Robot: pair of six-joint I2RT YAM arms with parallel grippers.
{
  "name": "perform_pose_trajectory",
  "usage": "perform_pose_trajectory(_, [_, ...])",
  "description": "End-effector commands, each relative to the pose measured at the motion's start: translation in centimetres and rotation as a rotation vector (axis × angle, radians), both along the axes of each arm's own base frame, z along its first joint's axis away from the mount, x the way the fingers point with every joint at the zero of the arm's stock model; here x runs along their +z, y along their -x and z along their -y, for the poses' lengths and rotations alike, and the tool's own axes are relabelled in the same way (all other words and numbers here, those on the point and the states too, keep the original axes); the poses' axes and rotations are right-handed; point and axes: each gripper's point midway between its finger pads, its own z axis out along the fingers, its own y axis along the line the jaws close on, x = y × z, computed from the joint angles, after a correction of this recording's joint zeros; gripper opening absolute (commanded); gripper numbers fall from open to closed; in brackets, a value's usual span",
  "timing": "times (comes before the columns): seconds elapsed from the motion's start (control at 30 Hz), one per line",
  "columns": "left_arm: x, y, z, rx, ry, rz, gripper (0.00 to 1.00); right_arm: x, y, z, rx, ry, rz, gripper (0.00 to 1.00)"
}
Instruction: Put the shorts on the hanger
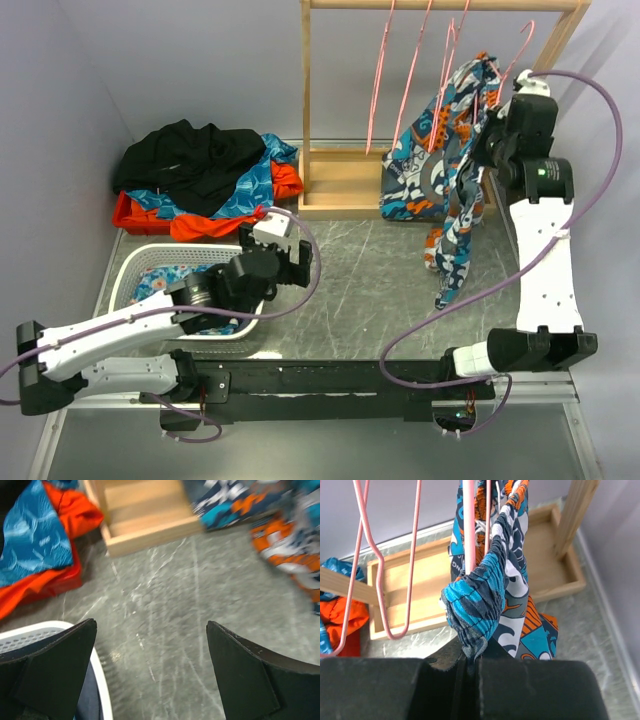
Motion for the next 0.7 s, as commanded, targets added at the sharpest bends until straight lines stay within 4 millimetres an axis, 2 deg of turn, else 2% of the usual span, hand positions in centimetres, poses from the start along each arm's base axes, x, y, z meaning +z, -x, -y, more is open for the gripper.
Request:
perform_pose_trajectory(0.0, [-1.5,-0.9,1.1,-0.003,0.033,-0.050,0.97,4.1,0.4,1.9,-0.022,0.092,0.065,0.00])
perform_pose_trajectory(0.17, [-2.5,-1.0,2.2,-0.041,0.019,-0.080,0.97,6.1,-0.3,1.9,0.002,0.123,0.101,0.00])
perform_pose_trajectory(0.3, [-3.0,-1.1,2.3,-0.050,0.007,-0.088,0.96,8.7,-0.7,1.6,0.022,0.131,0.176,0.00])
perform_pose_trajectory(0.33, [-3.1,-1.1,2.4,-0.056,0.003,-0.089,0.97,9.0,-0.9,1.7,0.021,0.135,0.180,0.00])
perform_pose_trajectory(0.37, [-3.2,-1.1,2.5,-0.057,0.002,-0.091,0.96,8.4,-1.5,1.6,0.028,0.134,0.157,0.00])
perform_pose_trajectory(0.4, [-3.1,-1.1,2.5,-0.061,0.004,-0.090,0.96,9.6,-1.5,1.7,0.027,0.142,0.182,0.00])
perform_pose_trajectory(0.47, [-3.3,-1.0,2.6,-0.070,0.003,-0.096,0.96,8.9,-2.4,2.0,0.019,0.148,0.146,0.00])
perform_pose_trajectory(0.5, [-3.3,-1.1,2.6,-0.069,0.003,-0.095,0.96,9.6,-2.5,2.0,0.015,0.150,0.160,0.00])
perform_pose_trajectory(0.57, [-3.4,-1.1,2.7,-0.071,-0.002,-0.095,0.96,9.0,-3.2,2.1,0.014,0.151,0.142,0.00])
perform_pose_trajectory(0.6, [-3.4,-1.1,2.6,-0.070,-0.003,-0.095,0.97,9.6,-3.3,2.1,0.014,0.150,0.156,0.00])
perform_pose_trajectory(0.67, [-3.4,-1.1,2.7,-0.075,-0.005,-0.095,0.96,8.8,-4.0,2.2,0.013,0.149,0.130,0.00])
